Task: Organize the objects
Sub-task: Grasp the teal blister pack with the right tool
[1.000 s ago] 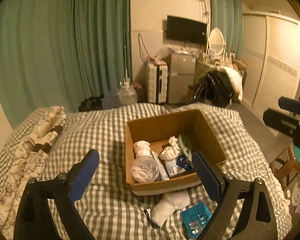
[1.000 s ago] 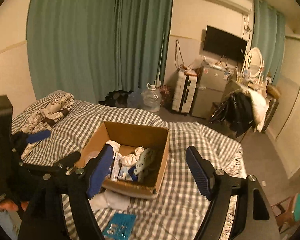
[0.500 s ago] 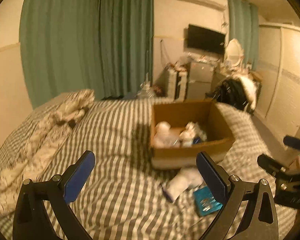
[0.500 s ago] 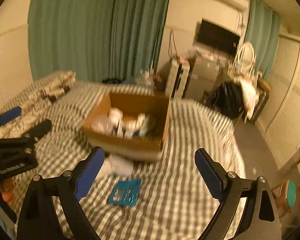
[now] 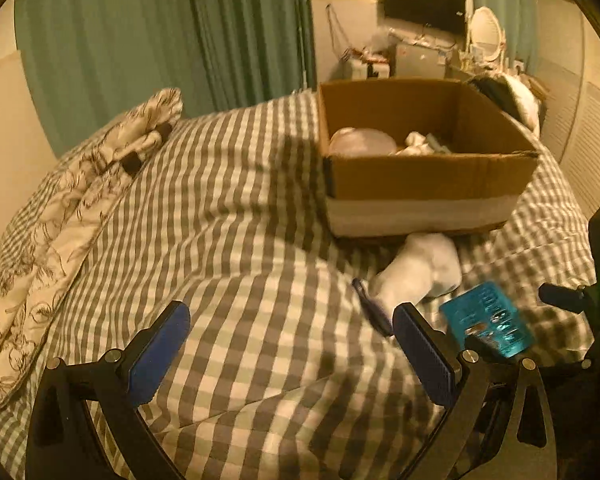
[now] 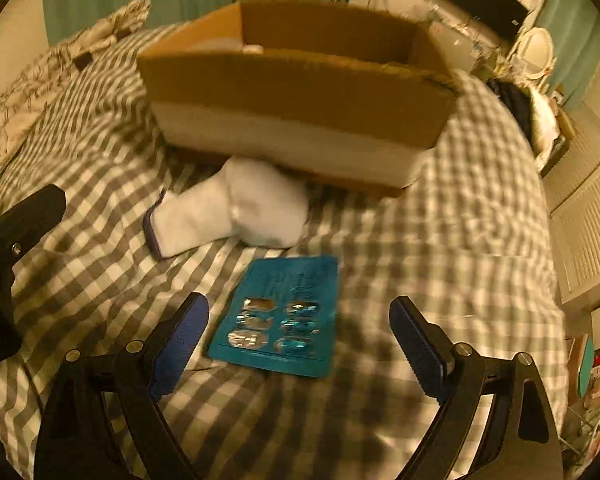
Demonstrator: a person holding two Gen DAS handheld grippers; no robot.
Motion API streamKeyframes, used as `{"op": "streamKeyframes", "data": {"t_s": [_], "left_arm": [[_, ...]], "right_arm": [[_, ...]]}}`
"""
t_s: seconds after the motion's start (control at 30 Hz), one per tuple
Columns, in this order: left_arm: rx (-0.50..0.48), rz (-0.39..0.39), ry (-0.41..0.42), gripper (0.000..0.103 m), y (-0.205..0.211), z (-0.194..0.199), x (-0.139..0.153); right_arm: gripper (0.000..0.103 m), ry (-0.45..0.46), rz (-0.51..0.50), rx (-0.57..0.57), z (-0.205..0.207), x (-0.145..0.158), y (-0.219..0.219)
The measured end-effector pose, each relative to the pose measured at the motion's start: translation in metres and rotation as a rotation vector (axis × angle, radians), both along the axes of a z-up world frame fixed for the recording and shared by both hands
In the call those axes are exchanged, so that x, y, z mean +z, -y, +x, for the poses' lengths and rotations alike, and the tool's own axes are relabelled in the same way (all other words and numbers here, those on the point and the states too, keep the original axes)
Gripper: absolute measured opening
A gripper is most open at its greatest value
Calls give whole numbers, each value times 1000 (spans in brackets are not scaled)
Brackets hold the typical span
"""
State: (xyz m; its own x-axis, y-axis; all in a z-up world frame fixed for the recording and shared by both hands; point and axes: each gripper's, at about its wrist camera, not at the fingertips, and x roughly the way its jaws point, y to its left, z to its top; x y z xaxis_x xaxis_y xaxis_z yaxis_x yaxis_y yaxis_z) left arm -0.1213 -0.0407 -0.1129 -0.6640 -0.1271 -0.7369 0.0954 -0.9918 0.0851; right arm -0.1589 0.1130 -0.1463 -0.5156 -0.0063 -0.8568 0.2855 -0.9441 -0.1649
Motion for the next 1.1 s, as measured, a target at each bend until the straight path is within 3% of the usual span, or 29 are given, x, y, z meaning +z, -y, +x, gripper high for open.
{"op": "streamKeyframes", "data": {"t_s": [0.23,0.3,0.33,0.57,0.73,0.9,1.0,1.1], "left_arm": [[15,46,23,103,9,0,-7],[11,51,25,103,9,0,-7],[5,54,26,103,8,1,-7],[-30,87,58,103,4,2,-13],[-99,35,70,103,-23,-7,-11],[-194,12,95,103,-58,-35,-15],[-237,-36,148,102,-77,-57,-32],[-260,-26,200,98,-87,-77,-52]], "right_arm": [[91,176,-24,30,-19,-42,13],[75,176,-9,30,-17,-43,14],[75,175,-4,30,-15,-43,14],[71,29,-19,21,18,-8,-1],[71,-54,-62,-5,32,28,-27],[71,-121,-58,-26,17,57,-47],[71,-135,-59,-36,9,63,-63],[71,-128,-80,-43,-1,58,-68]]}}
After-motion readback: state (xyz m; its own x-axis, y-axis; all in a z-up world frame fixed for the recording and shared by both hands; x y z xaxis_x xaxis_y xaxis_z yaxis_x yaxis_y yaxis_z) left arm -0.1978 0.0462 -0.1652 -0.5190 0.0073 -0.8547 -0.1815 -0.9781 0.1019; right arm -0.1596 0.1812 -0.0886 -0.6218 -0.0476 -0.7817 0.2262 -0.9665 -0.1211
